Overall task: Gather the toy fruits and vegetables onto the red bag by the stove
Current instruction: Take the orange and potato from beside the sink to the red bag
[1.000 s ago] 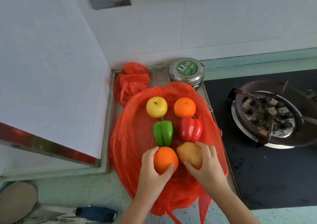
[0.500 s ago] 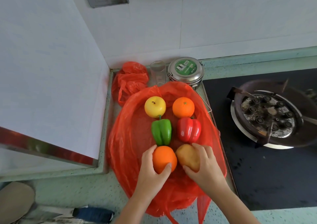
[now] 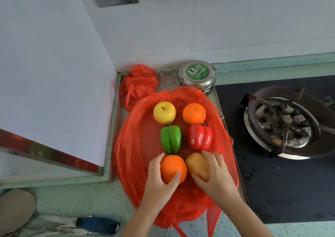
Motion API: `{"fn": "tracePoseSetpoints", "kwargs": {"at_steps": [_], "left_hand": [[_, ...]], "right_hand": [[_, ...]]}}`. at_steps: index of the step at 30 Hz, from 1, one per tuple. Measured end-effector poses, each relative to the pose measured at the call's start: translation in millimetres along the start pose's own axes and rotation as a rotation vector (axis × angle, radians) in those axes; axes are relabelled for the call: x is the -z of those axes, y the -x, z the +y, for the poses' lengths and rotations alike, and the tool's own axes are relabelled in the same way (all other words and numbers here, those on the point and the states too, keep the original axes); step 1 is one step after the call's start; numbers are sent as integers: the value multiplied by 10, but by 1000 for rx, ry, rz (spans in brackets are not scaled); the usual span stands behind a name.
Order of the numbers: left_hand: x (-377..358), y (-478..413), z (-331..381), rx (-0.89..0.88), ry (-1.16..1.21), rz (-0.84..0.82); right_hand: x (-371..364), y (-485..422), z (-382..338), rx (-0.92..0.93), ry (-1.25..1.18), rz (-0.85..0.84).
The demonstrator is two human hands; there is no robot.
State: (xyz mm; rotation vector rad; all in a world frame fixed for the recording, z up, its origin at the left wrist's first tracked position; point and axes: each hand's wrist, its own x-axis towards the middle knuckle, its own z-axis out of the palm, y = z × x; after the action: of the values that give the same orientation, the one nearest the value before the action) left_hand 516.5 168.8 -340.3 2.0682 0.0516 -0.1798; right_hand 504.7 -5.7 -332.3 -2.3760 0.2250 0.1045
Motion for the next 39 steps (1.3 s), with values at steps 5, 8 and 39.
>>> {"fn": "tracePoseSetpoints", "kwargs": {"at_steps": [5,8,39], "left_hand": [[20,3,38,-13,-15,12],[67,-4,67,-55,-62,28],[900,596,417,-782,-605,127]], "right_hand": [[18,3,15,18,-5,36],[40,5,13,35,-12,70],[198,1044,-1003,224,317,482]]}}
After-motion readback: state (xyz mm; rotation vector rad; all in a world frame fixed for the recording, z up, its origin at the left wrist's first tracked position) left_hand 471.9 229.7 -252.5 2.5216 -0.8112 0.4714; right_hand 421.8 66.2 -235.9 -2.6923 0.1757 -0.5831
